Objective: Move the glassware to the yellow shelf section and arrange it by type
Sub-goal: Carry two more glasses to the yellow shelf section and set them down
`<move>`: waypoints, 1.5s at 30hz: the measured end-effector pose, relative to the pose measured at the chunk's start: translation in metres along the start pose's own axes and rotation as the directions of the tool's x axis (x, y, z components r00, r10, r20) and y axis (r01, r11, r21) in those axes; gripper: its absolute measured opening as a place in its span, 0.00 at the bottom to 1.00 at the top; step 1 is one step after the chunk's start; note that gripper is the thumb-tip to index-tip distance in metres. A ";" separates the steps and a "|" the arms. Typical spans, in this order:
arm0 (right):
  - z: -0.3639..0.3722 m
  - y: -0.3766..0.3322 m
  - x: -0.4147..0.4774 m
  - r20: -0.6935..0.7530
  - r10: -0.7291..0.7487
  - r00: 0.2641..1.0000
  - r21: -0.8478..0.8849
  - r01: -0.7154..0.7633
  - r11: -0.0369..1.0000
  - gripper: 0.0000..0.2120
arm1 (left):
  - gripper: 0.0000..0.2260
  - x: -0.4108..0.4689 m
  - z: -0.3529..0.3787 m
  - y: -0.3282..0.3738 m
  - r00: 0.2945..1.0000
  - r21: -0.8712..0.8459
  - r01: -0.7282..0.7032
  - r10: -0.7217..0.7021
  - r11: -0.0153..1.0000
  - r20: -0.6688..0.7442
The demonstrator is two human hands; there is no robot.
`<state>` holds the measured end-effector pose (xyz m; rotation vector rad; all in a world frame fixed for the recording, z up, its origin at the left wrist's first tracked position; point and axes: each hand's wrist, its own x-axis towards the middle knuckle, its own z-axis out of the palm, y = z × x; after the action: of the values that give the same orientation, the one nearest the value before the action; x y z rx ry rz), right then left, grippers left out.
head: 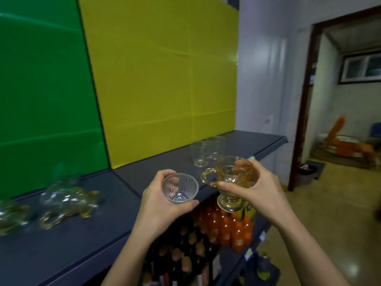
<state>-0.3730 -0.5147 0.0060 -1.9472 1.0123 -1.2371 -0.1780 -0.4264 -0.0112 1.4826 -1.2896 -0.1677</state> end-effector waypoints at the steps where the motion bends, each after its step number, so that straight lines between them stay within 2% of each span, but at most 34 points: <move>1: -0.014 0.011 0.008 -0.009 0.003 1.000 -0.012 -0.004 1.000 0.31 | 0.32 0.006 0.019 0.005 1.000 -0.002 -0.005 0.005 1.000 0.011; 4: -0.053 0.043 0.031 -0.046 -0.012 0.999 -0.041 0.010 0.999 0.34 | 0.32 0.024 0.073 0.016 1.000 -0.012 -0.015 0.015 1.000 0.027; 9: -0.103 0.087 0.068 -0.048 -0.010 0.999 -0.033 0.008 0.999 0.29 | 0.33 0.050 0.149 0.027 1.000 -0.033 0.003 -0.002 0.999 0.022; 17: -0.141 0.146 0.127 -0.068 0.006 0.998 0.024 -0.005 1.000 0.29 | 0.33 0.101 0.228 0.037 1.000 0.008 0.006 -0.006 1.000 0.001; 26: -0.157 0.207 0.219 -0.052 -0.003 0.999 0.027 0.004 1.000 0.29 | 0.34 0.185 0.297 0.018 0.998 0.045 0.015 -0.013 0.999 -0.054; 31: -0.158 0.238 0.292 0.011 -0.032 0.999 0.066 0.031 0.997 0.30 | 0.32 0.241 0.334 0.003 0.996 0.083 0.034 -0.027 0.996 -0.087; 34: -0.157 0.257 0.334 0.026 -0.041 0.999 0.099 0.038 0.994 0.30 | 0.32 0.272 0.356 -0.005 0.994 0.120 0.044 -0.031 0.992 -0.107; 39: -0.149 0.284 0.388 0.047 -0.031 0.998 0.157 0.024 0.987 0.36 | 0.32 0.308 0.382 -0.015 0.994 0.212 0.072 -0.052 0.975 -0.098; 43: -0.138 0.303 0.428 0.126 -0.029 0.992 0.193 0.004 0.981 0.31 | 0.35 0.327 0.399 -0.021 0.994 0.290 0.099 -0.080 0.952 -0.078; 45: -0.131 0.313 0.449 0.158 -0.038 0.987 0.213 0.003 0.977 0.34 | 0.36 0.334 0.409 -0.026 0.992 0.317 0.119 -0.098 0.941 -0.083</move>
<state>-0.4588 -1.0704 0.0058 -1.8603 0.7480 -1.1286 -0.3124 -0.9376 -0.0152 1.8237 -1.2225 0.0229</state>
